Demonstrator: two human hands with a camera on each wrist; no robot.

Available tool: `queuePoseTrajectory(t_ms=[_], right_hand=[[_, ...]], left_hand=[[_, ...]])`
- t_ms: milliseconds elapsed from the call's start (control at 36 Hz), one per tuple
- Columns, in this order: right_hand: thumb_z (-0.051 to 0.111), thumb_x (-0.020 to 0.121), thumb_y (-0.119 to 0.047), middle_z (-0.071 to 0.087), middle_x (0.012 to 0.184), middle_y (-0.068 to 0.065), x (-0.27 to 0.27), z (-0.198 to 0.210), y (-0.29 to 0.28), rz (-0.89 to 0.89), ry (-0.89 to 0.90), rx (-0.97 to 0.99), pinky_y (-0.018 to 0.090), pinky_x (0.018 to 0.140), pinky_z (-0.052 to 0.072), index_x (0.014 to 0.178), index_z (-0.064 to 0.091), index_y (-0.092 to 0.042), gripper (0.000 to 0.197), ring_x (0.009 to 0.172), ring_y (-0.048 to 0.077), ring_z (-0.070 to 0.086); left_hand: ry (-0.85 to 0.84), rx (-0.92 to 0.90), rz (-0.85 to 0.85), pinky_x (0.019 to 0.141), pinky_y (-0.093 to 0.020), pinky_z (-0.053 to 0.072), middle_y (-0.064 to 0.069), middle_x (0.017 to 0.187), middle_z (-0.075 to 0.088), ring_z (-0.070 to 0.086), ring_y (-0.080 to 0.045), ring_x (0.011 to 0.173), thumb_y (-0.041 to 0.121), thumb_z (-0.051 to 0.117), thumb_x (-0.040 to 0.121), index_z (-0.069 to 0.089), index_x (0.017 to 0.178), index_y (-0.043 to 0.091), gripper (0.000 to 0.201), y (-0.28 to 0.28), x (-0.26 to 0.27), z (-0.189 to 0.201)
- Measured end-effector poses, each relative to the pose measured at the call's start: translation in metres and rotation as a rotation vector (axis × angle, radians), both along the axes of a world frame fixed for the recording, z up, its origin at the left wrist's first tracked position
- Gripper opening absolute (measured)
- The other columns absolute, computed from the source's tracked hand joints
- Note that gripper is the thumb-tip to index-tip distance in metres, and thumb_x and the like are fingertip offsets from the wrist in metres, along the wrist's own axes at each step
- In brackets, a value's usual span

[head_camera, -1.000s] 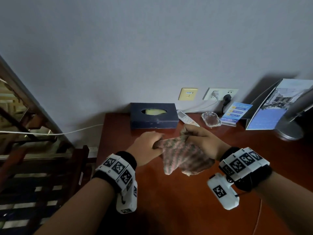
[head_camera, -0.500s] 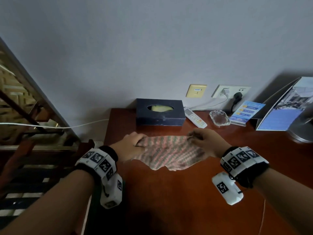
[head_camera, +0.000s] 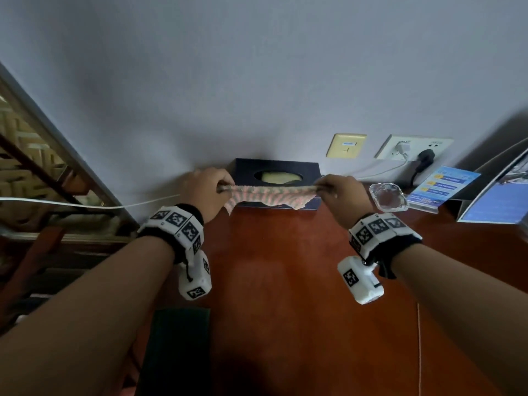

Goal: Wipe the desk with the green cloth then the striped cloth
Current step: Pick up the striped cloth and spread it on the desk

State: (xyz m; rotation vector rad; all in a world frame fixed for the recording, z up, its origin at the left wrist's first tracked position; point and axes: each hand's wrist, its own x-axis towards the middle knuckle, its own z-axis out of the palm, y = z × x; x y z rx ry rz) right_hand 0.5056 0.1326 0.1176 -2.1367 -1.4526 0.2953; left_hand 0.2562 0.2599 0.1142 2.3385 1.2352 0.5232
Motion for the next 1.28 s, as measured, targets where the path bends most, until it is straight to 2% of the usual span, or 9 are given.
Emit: queuePoseTrajectory(t_ms=[83,194,306,444,639,722,861,1028,1278], right_hand=[[0.064,0.085,-0.01,0.072,0.088,0.002,-0.004,-0.027,-0.011,0.01,0.021,-0.04,0.027,0.078,0.046,0.094,0.074,-0.016,0.015,0.083,0.019,0.064],[0.064,0.086,-0.015,0.072,0.094,-0.003,-0.013,-0.072,-0.031,0.031,0.007,-0.164,0.041,0.09,0.047,0.094,0.075,-0.025,0.017,0.09,0.019,0.061],[0.062,0.088,-0.015,0.07,0.101,-0.008,-0.025,-0.105,-0.057,0.068,-0.002,-0.297,0.038,0.092,0.043,0.099,0.074,-0.027,0.02,0.097,0.017,0.056],[0.057,0.09,-0.017,0.067,0.108,-0.009,-0.038,-0.122,-0.083,0.101,-0.007,-0.446,0.038,0.094,0.04,0.101,0.072,-0.027,0.021,0.106,0.018,0.053],[0.044,0.095,-0.049,0.058,0.122,-0.018,-0.047,-0.118,-0.092,0.149,-0.056,-0.572,0.041,0.104,0.035,0.111,0.064,-0.038,0.028,0.119,0.01,0.045],[0.038,0.098,-0.046,0.054,0.133,-0.01,-0.056,-0.112,-0.073,0.116,-0.055,-0.517,0.042,0.105,0.034,0.127,0.055,-0.035,0.035,0.125,0.015,0.043],[0.039,0.099,-0.044,0.012,0.159,-0.001,-0.086,-0.117,-0.036,0.062,-0.026,-0.596,0.049,0.116,0.02,0.149,0.019,-0.037,0.054,0.145,0.023,0.012],[0.044,0.094,-0.05,-0.019,0.158,-0.005,-0.115,-0.14,-0.004,0.066,0.023,-0.631,0.061,0.114,-0.003,0.148,0.006,-0.048,0.066,0.146,0.025,-0.013],[0.036,0.089,-0.067,-0.031,0.154,-0.005,-0.114,-0.178,0.021,0.125,-0.109,-0.709,0.07,0.105,-0.014,0.142,-0.011,-0.057,0.071,0.14,0.025,-0.031]], left_hand=[[0.058,-0.053,-0.014,0.074,-0.038,0.049,0.005,0.079,0.058,0.056,-0.024,0.08,0.016,0.066,0.079,0.059,0.08,0.027,0.014,-0.008,-0.003,-0.029],[0.28,-0.107,-0.068,0.072,-0.03,0.034,0.011,0.083,0.05,0.048,-0.016,0.081,0.021,0.061,0.085,0.051,0.084,0.026,0.011,-0.028,-0.013,-0.072],[0.424,-0.205,-0.144,0.073,-0.03,0.035,0.011,0.08,0.054,0.055,-0.016,0.082,0.026,0.06,0.087,0.048,0.081,0.028,0.014,-0.046,-0.027,-0.103],[0.468,-0.359,-0.218,0.092,-0.035,0.042,0.013,0.097,0.059,0.057,-0.013,0.098,0.031,0.064,0.084,0.057,0.09,0.032,0.009,-0.063,-0.045,-0.124],[0.386,-0.394,-0.227,0.101,-0.04,0.038,0.013,0.122,0.056,0.05,-0.012,0.117,0.034,0.048,0.096,0.066,0.106,0.034,0.021,-0.062,-0.061,-0.124],[0.344,-0.339,-0.103,0.111,-0.038,0.028,0.006,0.147,0.037,0.03,-0.016,0.138,0.026,0.04,0.1,0.046,0.137,0.026,0.038,-0.053,-0.062,-0.124],[0.728,-0.301,-0.065,0.117,-0.048,0.01,-0.002,0.158,-0.014,-0.009,-0.021,0.146,0.036,0.031,0.101,-0.003,0.151,0.021,0.063,-0.054,-0.056,-0.134],[0.82,-0.483,-0.096,0.116,-0.053,0.0,-0.002,0.153,-0.03,-0.021,-0.021,0.143,0.04,0.025,0.101,-0.018,0.148,0.018,0.068,-0.062,-0.048,-0.154],[0.826,-0.485,-0.099,0.111,-0.054,-0.014,-0.002,0.146,-0.042,-0.034,-0.023,0.137,0.054,0.01,0.097,-0.031,0.142,0.019,0.07,-0.067,-0.05,-0.17]])
